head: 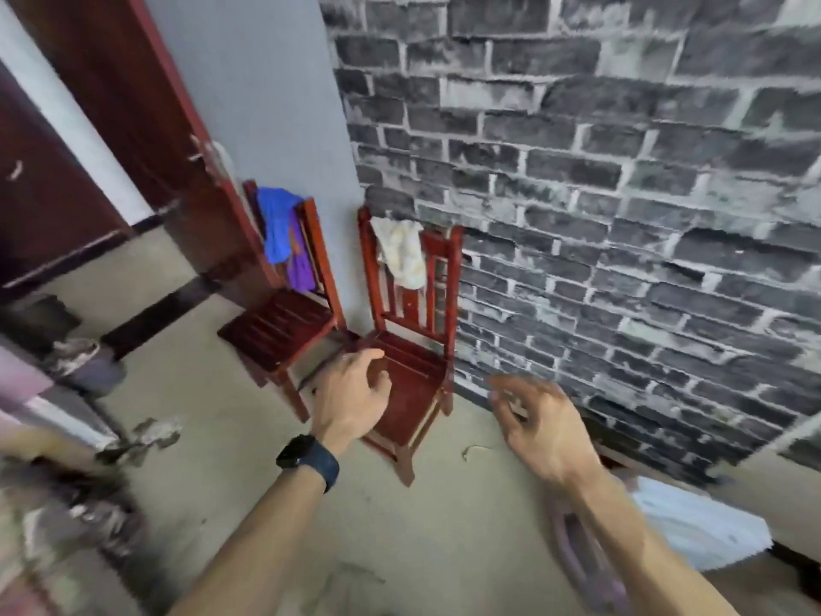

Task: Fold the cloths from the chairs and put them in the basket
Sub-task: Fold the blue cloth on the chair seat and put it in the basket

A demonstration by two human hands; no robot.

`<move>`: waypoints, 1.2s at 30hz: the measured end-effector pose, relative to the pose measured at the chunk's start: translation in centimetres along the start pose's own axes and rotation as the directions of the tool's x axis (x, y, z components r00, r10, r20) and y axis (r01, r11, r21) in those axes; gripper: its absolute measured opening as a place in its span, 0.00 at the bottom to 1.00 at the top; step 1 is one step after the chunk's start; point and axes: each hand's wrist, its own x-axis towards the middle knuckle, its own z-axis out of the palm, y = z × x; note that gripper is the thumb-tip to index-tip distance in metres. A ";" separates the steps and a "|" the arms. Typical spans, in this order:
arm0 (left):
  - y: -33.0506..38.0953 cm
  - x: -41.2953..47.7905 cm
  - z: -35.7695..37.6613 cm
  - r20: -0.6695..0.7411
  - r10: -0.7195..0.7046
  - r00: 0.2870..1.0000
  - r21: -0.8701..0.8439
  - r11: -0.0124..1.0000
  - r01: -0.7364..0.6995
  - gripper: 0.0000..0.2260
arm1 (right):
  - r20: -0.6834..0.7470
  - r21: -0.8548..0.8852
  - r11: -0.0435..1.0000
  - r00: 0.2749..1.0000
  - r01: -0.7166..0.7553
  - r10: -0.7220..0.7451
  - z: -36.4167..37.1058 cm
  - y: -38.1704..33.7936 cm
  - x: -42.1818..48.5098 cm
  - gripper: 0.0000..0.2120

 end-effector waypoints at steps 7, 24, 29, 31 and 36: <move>-12.2 7.5 -9.4 -0.186 -0.139 0.973 -0.028 0.990 0.137 0.15 | 0.056 0.036 0.980 0.979 0.194 -0.196 7.2 -11.4 12.4 0.14; -29.0 26.8 -17.9 -0.199 -0.270 0.942 -0.061 0.963 0.263 0.16 | 0.162 0.123 0.928 0.915 0.352 -0.369 22.7 -24.2 38.0 0.14; -30.9 35.8 -20.5 -0.197 -0.265 0.944 -0.051 0.964 0.260 0.16 | 0.160 0.135 0.924 0.913 0.358 -0.377 26.4 -25.9 47.6 0.15; -31.6 39.1 -21.3 -0.182 -0.262 0.948 -0.053 0.965 0.257 0.16 | 0.148 0.141 0.927 0.918 0.347 -0.367 27.9 -26.4 50.6 0.15; -34.1 47.0 -21.5 -0.174 -0.227 0.958 -0.011 0.973 0.229 0.17 | 0.176 0.088 0.949 0.933 0.302 -0.313 31.7 -27.0 57.4 0.16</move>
